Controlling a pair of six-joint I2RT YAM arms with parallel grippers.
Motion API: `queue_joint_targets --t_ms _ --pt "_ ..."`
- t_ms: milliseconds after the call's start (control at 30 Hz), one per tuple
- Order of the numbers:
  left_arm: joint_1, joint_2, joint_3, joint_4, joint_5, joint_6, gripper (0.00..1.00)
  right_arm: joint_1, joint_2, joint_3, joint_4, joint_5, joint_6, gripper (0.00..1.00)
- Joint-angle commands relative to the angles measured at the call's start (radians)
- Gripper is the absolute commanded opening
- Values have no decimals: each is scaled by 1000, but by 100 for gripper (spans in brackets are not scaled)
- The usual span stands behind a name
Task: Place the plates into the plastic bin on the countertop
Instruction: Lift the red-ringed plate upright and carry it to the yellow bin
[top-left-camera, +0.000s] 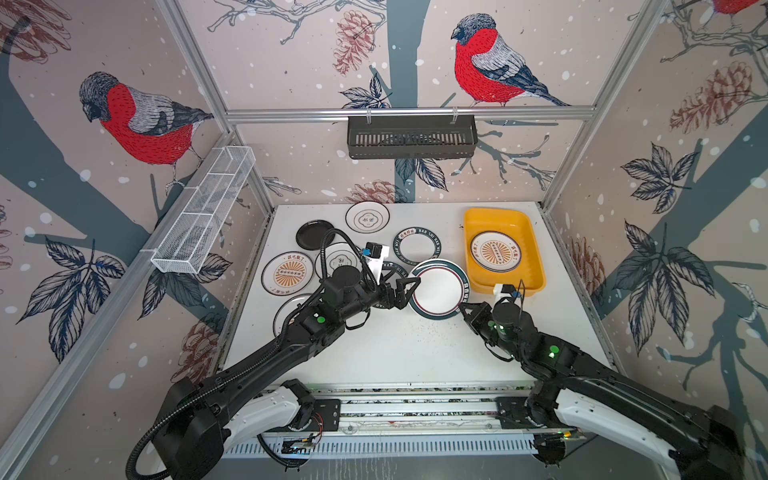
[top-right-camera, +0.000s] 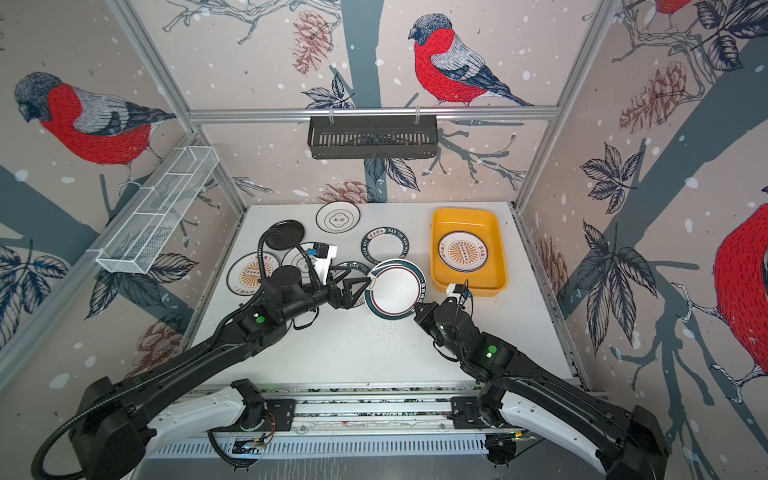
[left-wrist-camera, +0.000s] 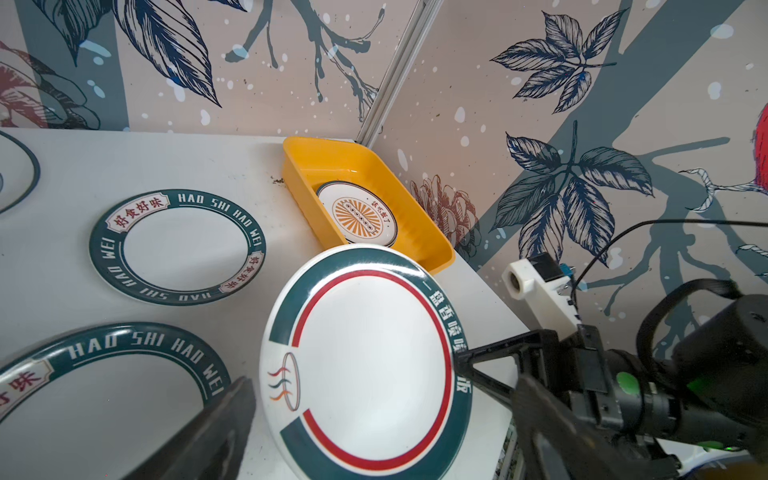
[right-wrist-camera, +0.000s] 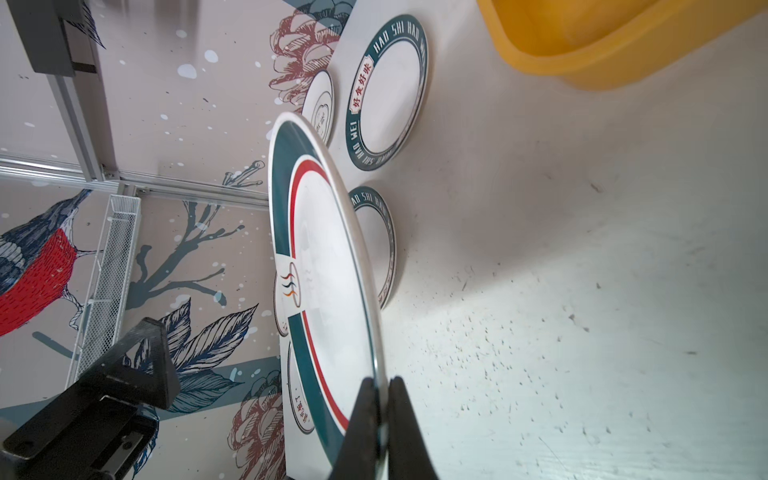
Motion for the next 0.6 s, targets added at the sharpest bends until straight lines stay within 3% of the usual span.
queue_joint_targets --t_ms 0,133,300,567 --pt "15 35 28 43 17 43 96 -38 12 55 -6 72 -40 1" --pt "46 124 38 130 103 2 96 -153 32 88 29 20 -72 1" --pt "74 183 68 185 133 9 96 -301 95 131 70 -97 -117 1" --pt "75 313 181 223 218 43 97 -450 213 210 108 -232 -180 0"
